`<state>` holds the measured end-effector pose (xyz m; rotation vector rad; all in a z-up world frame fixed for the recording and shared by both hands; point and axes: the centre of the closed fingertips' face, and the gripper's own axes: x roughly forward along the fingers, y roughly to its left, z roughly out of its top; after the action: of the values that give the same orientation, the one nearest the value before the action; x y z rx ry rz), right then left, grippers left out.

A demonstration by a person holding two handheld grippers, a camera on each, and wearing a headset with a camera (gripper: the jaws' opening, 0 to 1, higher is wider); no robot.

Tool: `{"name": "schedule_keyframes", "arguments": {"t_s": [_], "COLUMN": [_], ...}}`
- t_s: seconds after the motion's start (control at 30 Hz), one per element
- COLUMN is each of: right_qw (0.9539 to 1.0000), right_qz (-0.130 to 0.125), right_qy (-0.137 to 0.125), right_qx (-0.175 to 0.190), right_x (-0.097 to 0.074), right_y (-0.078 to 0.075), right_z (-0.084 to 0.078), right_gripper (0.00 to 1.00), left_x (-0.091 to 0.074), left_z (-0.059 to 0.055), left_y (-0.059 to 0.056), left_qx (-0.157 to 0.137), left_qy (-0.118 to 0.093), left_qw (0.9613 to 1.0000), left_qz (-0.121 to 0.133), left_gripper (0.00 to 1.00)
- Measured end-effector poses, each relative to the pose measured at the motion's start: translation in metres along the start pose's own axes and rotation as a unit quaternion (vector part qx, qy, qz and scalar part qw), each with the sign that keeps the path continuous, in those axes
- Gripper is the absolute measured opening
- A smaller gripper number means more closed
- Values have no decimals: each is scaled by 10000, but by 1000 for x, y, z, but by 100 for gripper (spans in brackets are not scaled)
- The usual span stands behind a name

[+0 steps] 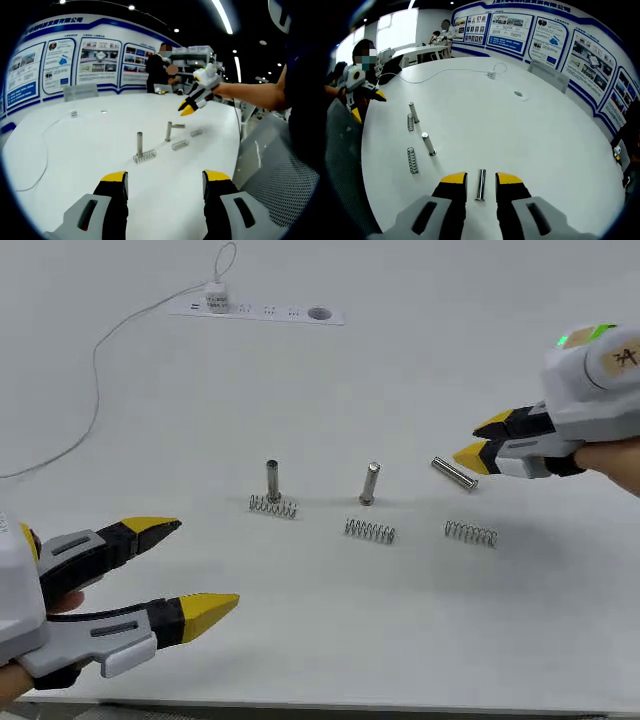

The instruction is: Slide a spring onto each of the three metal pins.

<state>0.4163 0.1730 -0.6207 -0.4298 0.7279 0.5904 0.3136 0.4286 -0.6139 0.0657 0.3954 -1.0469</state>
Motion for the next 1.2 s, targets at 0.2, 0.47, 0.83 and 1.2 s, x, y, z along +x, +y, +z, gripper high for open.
{"name": "schedule_keyframes", "arguments": {"t_s": [0.2, 0.47, 0.83, 1.2], "right_qw": [9983, 9948, 9892, 9823], "right_qz": [198, 276, 418, 536], "right_qy": [542, 976, 1381, 1765], "right_qx": [-35, 29, 253, 337], "right_x": [24, 41, 50, 51], "right_y": [1, 0, -1, 1], "right_z": [-12, -19, -27, -31], "right_gripper": [19, 15, 11, 10], "left_x": [-1, -2, -1, -1], "left_z": [-4, -6, -9, -11], "left_y": [-1, 2, 4, 6], "left_qx": [-33, -59, -96, -116], "left_qy": [43, 57, 69, 69], "left_qw": [10000, 10000, 9999, 9999], "left_qz": [10, 28, 4, -7], "left_gripper": [61, 61, 60, 60]}}
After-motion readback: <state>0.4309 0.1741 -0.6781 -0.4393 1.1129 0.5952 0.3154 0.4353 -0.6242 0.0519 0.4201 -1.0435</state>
